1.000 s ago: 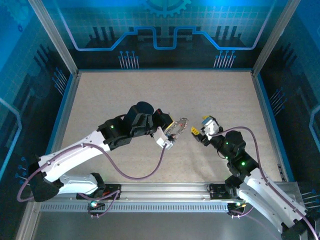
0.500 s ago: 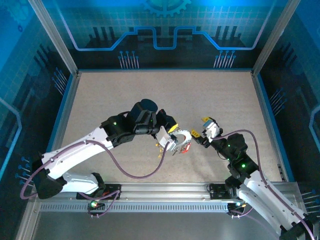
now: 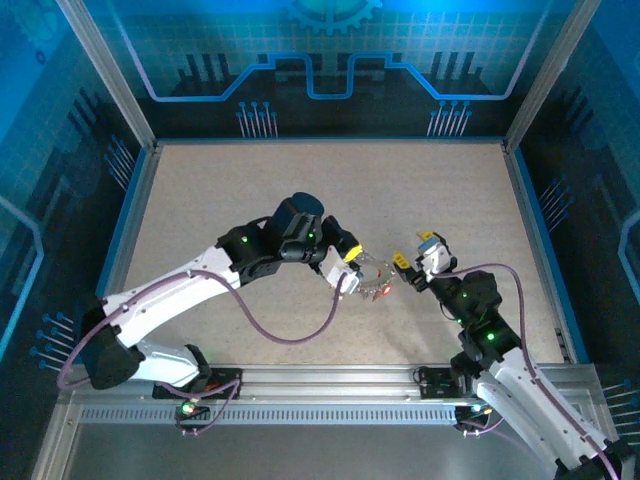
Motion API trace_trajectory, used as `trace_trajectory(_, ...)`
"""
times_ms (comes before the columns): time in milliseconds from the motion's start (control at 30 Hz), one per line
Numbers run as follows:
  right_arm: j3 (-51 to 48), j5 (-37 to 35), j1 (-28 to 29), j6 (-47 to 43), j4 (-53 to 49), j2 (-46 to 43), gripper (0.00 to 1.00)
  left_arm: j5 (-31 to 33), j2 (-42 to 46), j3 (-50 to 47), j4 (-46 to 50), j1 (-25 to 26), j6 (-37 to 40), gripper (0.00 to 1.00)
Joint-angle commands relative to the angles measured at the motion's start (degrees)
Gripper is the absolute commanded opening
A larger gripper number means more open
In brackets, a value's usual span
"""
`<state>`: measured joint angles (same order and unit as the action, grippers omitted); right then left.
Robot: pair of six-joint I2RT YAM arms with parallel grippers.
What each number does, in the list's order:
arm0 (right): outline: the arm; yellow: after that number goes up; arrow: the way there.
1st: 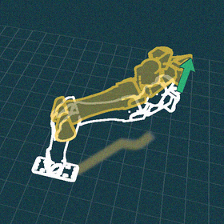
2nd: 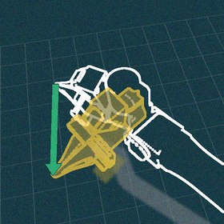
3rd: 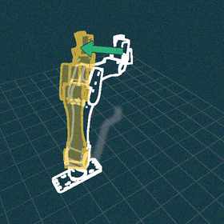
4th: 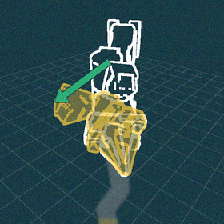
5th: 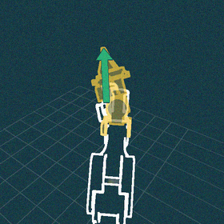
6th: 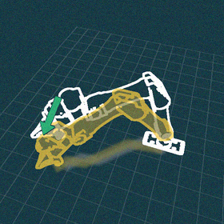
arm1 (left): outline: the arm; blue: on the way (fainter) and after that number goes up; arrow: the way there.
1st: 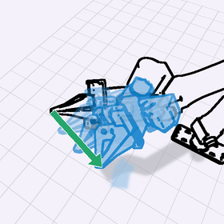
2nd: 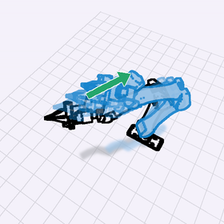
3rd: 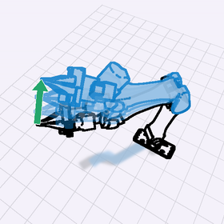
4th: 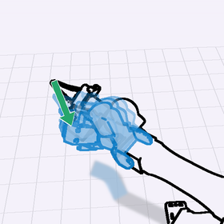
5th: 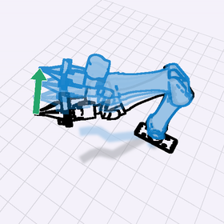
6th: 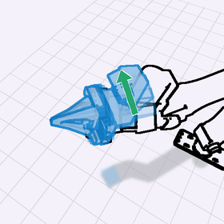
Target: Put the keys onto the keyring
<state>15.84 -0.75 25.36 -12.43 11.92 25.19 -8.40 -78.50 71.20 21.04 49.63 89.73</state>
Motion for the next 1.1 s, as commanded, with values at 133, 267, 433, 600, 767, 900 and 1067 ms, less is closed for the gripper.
trace_trajectory(133, 0.4, 5.4, -0.6, 0.2, 3.9, 2.9, 0.62, -5.8, -1.6, -1.6, -7.5, -1.4, -5.6, 0.0)
trace_trajectory(267, -0.2, 0.6, -1.0, 1.3, 2.6, 2.1, 0.63, -6.1, -2.3, -3.1, -10.5, -3.4, -9.8, 0.0)
trace_trajectory(433, -0.6, -0.7, -1.5, 1.9, 1.5, 0.8, 0.64, -7.7, -4.5, -3.8, -11.0, -5.3, -11.5, 0.0)
trace_trajectory(600, -0.6, -1.8, -1.6, 2.1, 0.6, 0.7, 0.64, -8.4, -7.7, -4.0, -10.7, -8.1, -12.3, 0.0)
trace_trajectory(767, -0.8, -2.1, -1.6, 2.1, 0.4, 0.3, 0.64, -9.6, -10.6, -3.7, -10.8, -11.1, -13.5, 0.0)
trace_trajectory(900, -0.8, -2.0, -1.6, 2.1, 0.3, 0.5, 0.64, -10.9, -12.4, -3.3, -11.1, -14.1, -14.6, 0.0)
trace_trajectory(1067, -0.9, -1.9, -1.6, 2.1, 0.3, 0.7, 0.64, -12.0, -15.3, -3.2, -12.0, -18.5, -15.3, 0.0)
